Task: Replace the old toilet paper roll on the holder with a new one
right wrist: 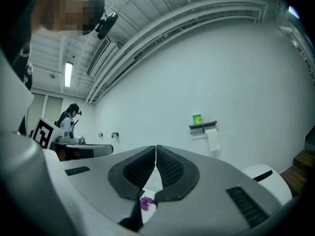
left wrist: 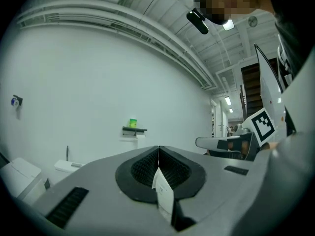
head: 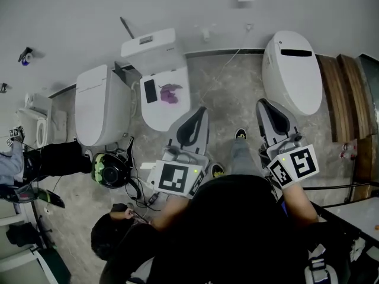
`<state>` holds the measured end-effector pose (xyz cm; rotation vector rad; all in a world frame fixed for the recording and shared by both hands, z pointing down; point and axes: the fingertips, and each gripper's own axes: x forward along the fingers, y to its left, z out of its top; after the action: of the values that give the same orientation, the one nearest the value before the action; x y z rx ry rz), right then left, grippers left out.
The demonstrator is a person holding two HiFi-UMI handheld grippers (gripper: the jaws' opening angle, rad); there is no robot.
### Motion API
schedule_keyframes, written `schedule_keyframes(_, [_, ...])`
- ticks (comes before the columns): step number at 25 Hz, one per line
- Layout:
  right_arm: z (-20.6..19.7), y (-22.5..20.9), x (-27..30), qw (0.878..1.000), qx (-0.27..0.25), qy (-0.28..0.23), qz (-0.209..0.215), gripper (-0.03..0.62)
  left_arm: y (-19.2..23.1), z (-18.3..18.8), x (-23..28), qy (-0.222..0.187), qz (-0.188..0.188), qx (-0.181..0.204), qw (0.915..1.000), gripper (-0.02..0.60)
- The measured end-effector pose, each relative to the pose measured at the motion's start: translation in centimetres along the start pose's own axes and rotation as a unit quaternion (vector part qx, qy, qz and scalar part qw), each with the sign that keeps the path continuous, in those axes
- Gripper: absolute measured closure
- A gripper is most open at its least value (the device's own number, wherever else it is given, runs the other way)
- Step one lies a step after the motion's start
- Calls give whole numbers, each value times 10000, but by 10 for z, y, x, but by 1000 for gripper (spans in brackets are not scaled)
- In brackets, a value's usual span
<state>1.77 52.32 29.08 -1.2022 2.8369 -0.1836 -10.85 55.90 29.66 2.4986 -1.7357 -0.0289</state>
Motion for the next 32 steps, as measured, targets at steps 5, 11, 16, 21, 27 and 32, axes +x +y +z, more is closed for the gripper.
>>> schedule_keyframes(5, [-3, -36, 25, 9999, -123, 13, 19, 574, 7, -8, 46, 107, -7, 70, 9999, 558])
schedule_keyframes(11, [2, -94, 58, 9998, 155, 48, -100, 574, 9, -7, 110, 241, -127, 166, 9995, 558])
schedule_keyframes(16, [11, -137, 82, 9998, 111, 108, -93, 574, 8, -2, 161, 289, -133, 173, 9993, 558])
schedule_keyframes(21, [19, -179, 101, 9999, 31, 97, -49, 574, 9, -1, 200, 361, -51, 213, 9991, 558])
schedule_keyframes(27, [16, -218, 114, 9998, -57, 166, 32, 574, 5, -5, 239, 473, 82, 276, 9985, 558])
schedule_keyframes(32, [18, -254, 120, 9997, -97, 161, 124, 574, -1, -5, 271, 434, 156, 387, 9982, 558])
